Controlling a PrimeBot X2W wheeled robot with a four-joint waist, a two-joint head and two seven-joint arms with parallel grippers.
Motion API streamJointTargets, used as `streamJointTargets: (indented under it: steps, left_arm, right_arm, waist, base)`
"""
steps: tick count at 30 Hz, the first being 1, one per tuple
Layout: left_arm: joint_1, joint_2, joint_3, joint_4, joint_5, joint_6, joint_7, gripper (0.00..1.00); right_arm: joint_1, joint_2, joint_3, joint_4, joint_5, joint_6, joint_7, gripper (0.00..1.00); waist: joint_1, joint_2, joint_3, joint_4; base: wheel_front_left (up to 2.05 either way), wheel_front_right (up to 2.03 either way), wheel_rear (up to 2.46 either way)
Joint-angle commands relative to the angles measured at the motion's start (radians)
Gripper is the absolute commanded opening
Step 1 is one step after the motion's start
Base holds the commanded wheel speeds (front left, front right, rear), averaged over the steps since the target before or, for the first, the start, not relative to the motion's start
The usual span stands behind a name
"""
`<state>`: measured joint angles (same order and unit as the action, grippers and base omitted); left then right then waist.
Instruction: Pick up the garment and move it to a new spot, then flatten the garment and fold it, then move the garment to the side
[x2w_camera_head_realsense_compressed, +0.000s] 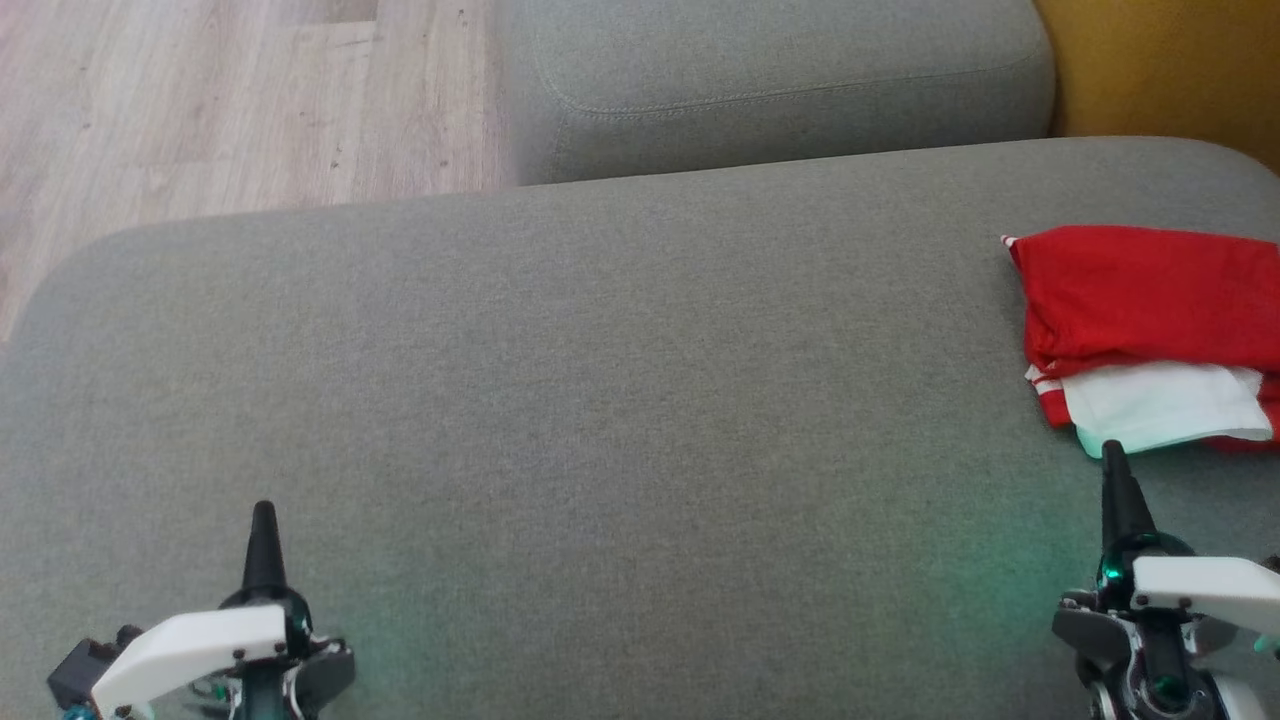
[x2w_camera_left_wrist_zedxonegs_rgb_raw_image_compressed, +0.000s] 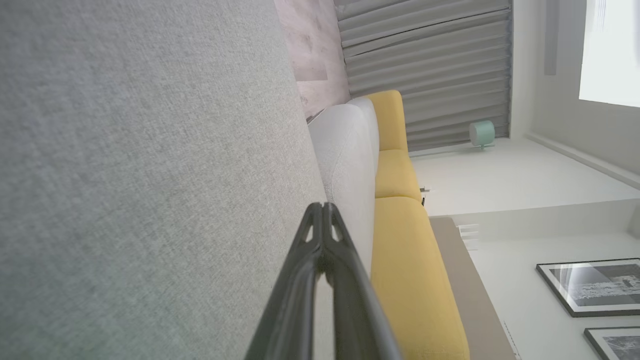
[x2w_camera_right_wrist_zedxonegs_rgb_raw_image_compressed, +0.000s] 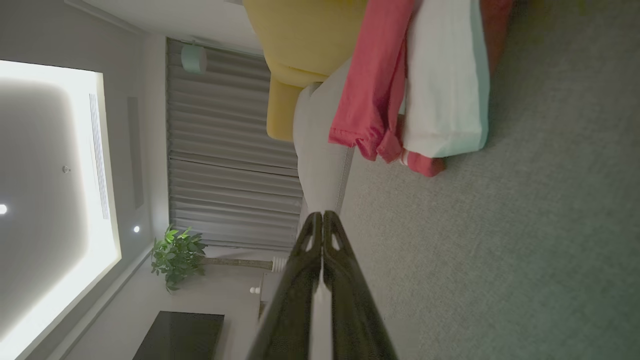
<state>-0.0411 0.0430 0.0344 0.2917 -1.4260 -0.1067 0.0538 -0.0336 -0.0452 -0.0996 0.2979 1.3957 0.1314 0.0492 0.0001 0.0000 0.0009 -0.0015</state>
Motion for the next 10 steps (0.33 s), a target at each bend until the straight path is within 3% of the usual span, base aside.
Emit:
streamJointTargets:
  steps: [1, 10]
  left_arm:
    - [-0.059, 0.006, 0.037, -0.036, -0.022, -0.011, 0.009, 0.0]
    - [-0.063, 0.007, 0.059, -0.041, -0.106, -0.018, 0.035, 0.0]
  right_arm:
    - [-0.062, -0.011, 0.014, -0.043, 0.028, -0.001, 0.008, 0.0]
    - [-0.068, -0.011, 0.003, -0.049, 0.127, -0.001, 0.034, 0.0]
  waist:
    - [0.0, 0.0, 0.0, 0.0]
    - [-0.0001, 0.0, 0.001, 0.001]
  base:
    - [0.0, 0.0, 0.0]
    - [0.0, 0.0, 0.0]
